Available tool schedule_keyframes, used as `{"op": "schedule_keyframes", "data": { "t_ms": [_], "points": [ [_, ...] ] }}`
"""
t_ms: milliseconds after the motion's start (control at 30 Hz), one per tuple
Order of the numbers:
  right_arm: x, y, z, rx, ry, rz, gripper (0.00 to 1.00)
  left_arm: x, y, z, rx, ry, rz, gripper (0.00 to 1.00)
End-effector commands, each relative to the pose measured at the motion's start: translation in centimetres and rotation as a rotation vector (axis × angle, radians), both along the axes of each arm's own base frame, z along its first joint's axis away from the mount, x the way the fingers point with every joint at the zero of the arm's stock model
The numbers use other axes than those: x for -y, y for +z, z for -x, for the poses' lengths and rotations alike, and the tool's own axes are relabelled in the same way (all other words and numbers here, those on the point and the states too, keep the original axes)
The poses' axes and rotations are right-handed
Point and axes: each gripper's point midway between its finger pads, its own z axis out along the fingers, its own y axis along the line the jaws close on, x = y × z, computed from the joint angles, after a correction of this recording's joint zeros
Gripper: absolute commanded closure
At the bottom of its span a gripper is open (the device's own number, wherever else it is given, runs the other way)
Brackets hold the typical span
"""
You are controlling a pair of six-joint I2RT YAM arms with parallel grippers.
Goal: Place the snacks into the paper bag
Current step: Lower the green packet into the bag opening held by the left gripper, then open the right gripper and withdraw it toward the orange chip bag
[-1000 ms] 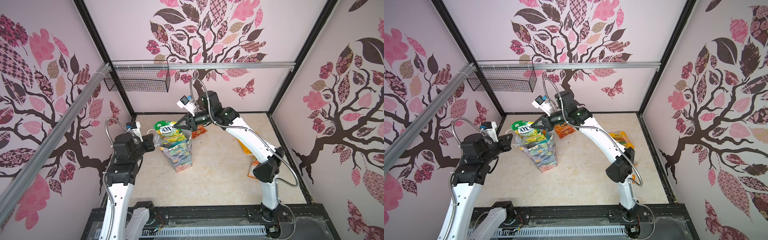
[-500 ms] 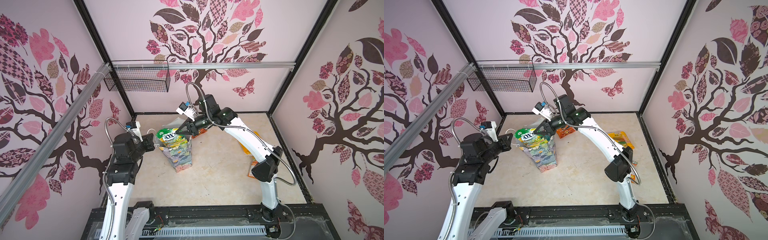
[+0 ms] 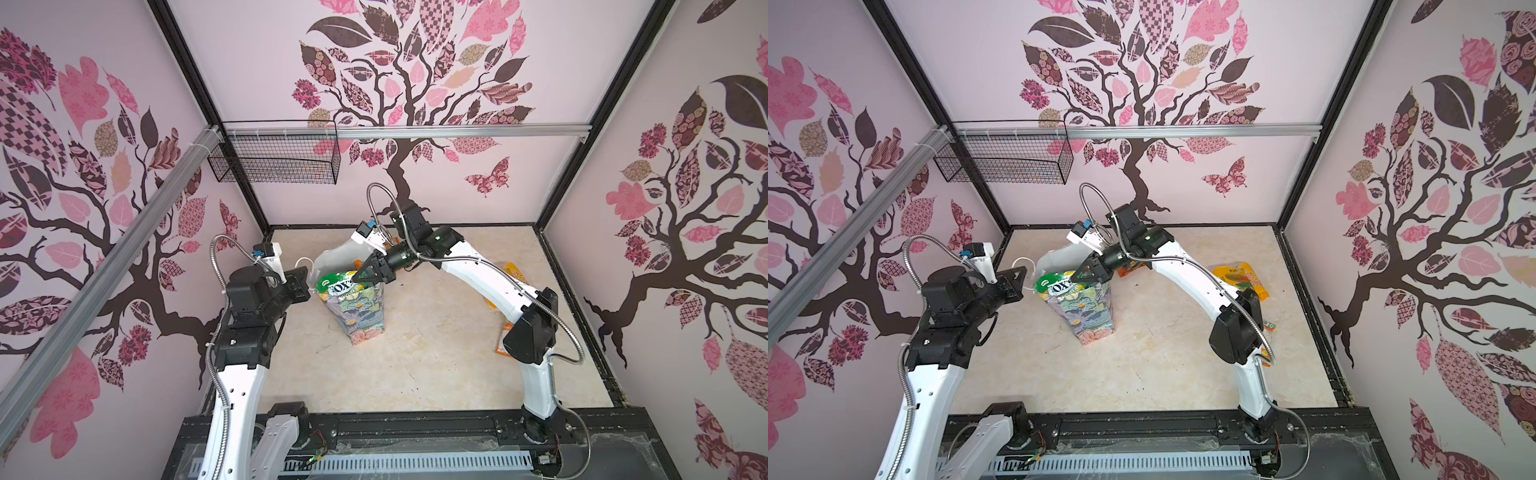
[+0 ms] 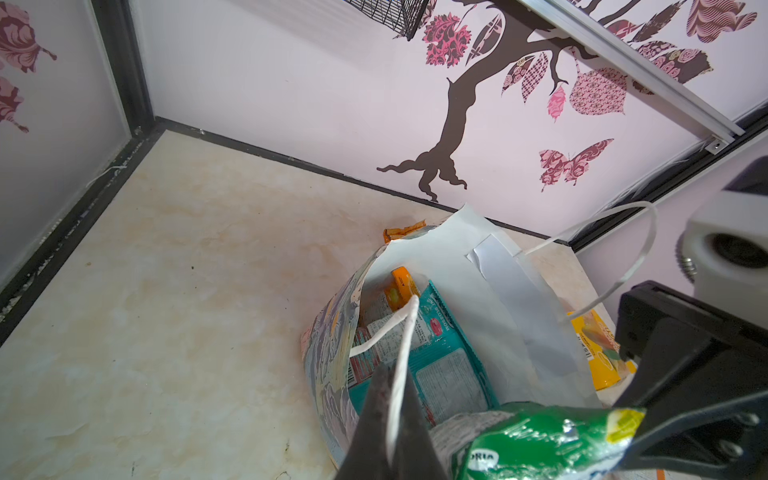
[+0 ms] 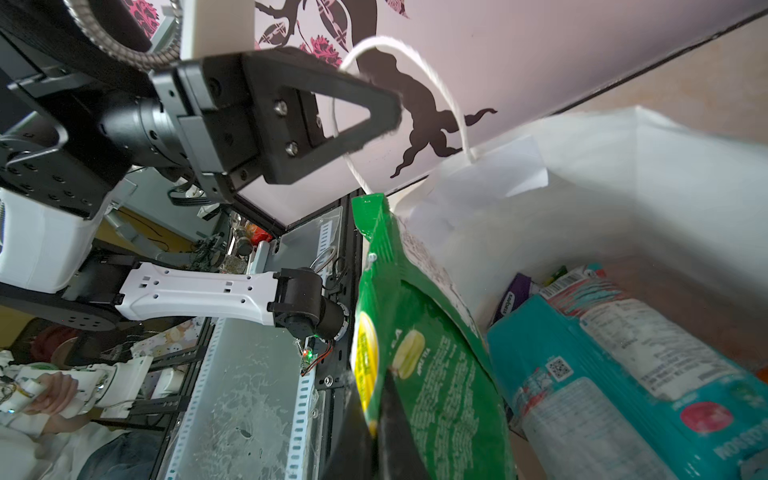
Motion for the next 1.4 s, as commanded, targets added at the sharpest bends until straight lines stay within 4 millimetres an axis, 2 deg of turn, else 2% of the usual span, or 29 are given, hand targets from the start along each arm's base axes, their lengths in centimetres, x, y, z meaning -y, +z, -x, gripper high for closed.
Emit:
{"op": "schedule_keyframes", "data": {
  "t_ms": [0, 267, 400, 533, 567, 667, 1000, 1100, 1200, 1367],
  "points": [
    [-0.2, 4.1, 1.1, 0.071, 0.054, -0.130, 1.00, -0.1, -0.9, -0.1, -0.012, 0.001, 0.003, 1.00],
    [0.2, 2.8, 0.7, 0.095, -0.018, -0.073, 0.98, -0.1, -0.7, -0.1, -0.004, 0.001, 0.005, 1.00],
    [0.4, 2.6, 0.7, 0.115, -0.041, -0.057, 0.83, -0.1, -0.7, -0.1, -0.005, -0.001, 0.003, 1.00],
    [0.6, 2.8, 0.5, 0.126, -0.057, -0.043, 0.74, -0.1, -0.6, 0.0, -0.002, 0.003, 0.003, 1.00],
    [0.7, 3.1, 0.5, 0.129, -0.059, -0.044, 0.69, -0.2, -0.6, 0.0, -0.003, 0.005, 0.002, 1.00],
    [0.8, 3.8, 0.5, 0.142, -0.073, -0.050, 0.63, -0.2, -0.6, 0.0, -0.001, 0.005, 0.002, 1.00],
    [1.8, 6.2, 1.2, 0.176, -0.109, -0.083, 0.56, -0.1, -0.5, 0.0, 0.001, 0.003, 0.004, 1.00],
    [2.2, 7.5, 1.5, 0.187, -0.142, -0.111, 0.53, 0.0, -0.3, 0.1, 0.011, -0.003, 0.007, 1.00],
    [3.2, 9.3, 1.5, 0.203, -0.225, -0.149, 0.50, 0.1, 0.0, 0.2, 0.029, -0.007, 0.016, 1.00],
    [6.1, 11.9, 1.1, 0.244, -0.421, -0.213, 0.43, 0.1, 0.5, 0.5, 0.055, -0.008, 0.020, 1.00]
  ]
}}
